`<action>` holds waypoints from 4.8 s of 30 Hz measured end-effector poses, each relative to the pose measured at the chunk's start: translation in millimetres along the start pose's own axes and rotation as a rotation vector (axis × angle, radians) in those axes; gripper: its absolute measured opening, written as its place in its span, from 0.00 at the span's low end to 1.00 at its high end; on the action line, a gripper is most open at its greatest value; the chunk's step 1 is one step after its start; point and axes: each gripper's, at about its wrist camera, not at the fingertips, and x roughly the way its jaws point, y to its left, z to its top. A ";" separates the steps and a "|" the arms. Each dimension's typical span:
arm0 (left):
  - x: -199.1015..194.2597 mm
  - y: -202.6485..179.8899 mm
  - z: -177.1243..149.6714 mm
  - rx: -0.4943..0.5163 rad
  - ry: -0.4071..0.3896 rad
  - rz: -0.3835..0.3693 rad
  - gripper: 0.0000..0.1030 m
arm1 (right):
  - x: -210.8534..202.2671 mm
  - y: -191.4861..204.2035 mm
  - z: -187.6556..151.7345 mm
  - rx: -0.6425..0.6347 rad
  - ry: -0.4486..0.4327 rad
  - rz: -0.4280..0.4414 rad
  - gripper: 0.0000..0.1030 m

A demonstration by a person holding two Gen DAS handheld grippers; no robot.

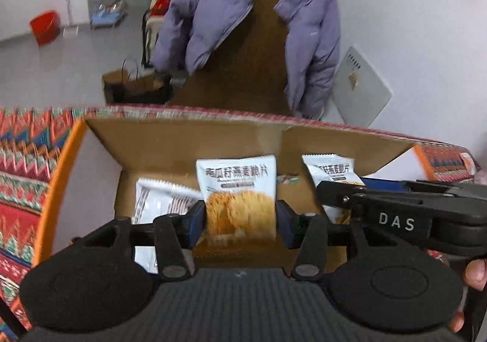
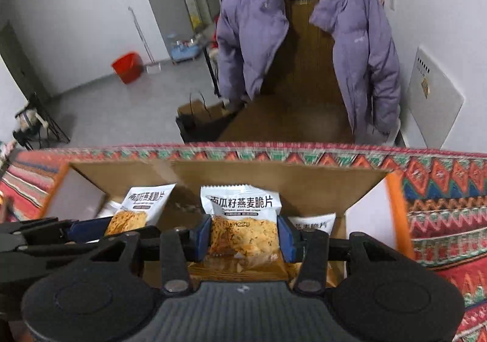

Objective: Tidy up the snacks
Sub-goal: 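Carry both crisp packets into the red box and open both tools, then withdraw both tools from the box back toward the snack pile, then grasp a pumpkin-seed crisp packet with the left tool while the right tool grasps a white wrapper, then carry both packets into the red box and open both tools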

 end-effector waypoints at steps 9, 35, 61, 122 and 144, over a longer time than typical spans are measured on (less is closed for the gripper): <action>-39.0 3.5 5.1 0.029 -0.056 -0.014 0.69 | -23.4 -4.3 5.2 0.051 -0.060 0.052 0.56; -302.7 -7.4 -182.2 0.113 -0.282 0.104 0.84 | -291.5 33.8 -177.1 -0.199 -0.200 0.102 0.93; -371.0 -11.8 -467.6 0.220 -0.545 0.302 1.00 | -382.7 41.9 -479.9 -0.292 -0.433 -0.023 1.00; -236.3 -98.3 -359.4 0.220 -0.246 0.000 0.43 | -282.5 -54.3 -409.8 -0.062 -0.269 -0.029 0.17; -328.3 -37.9 -356.5 0.101 -0.377 -0.027 0.43 | -360.0 8.8 -414.2 -0.190 -0.402 0.107 0.15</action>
